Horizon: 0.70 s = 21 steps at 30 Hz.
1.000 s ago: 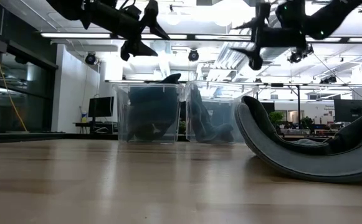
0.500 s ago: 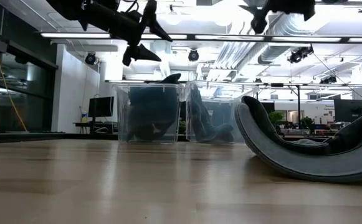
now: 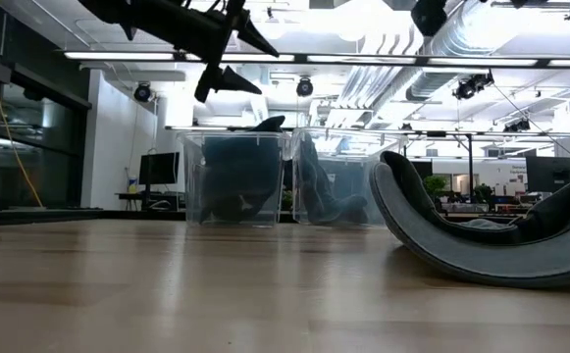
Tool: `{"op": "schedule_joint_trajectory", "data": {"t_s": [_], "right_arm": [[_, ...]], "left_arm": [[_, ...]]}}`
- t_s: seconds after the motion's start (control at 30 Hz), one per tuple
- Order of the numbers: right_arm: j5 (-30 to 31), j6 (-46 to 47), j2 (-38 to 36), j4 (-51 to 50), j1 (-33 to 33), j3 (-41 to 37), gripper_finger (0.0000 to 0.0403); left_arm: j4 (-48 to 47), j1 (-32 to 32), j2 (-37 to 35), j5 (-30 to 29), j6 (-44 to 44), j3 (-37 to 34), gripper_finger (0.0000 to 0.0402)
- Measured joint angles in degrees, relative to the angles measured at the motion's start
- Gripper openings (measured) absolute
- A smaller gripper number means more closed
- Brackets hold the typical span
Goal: Pick & Place hat
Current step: Put the gray cap into the right transparent bin
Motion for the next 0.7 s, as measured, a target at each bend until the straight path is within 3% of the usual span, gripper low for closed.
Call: {"op": "schedule_joint_trajectory", "data": {"t_s": [0.2, 0.43, 0.7], "right_arm": [[11.6, -8.7, 0.0, -11.0, 8.7, 0.0, 0.0251], [24.8, -5.1, 0.0, -20.8, 18.1, 0.0, 0.0251], [39.2, 2.4, 0.0, -30.3, 26.3, 0.0, 0.0251]], "left_arm": [[-0.9, -7.6, 0.0, -7.4, -4.3, 0.0, 0.0275], [-2.5, -18.2, 0.4, -16.6, -11.5, 0.0, 0.0275], [-2.6, -25.1, 5.5, -16.9, -25.1, 0.1, 0.0275]]}}
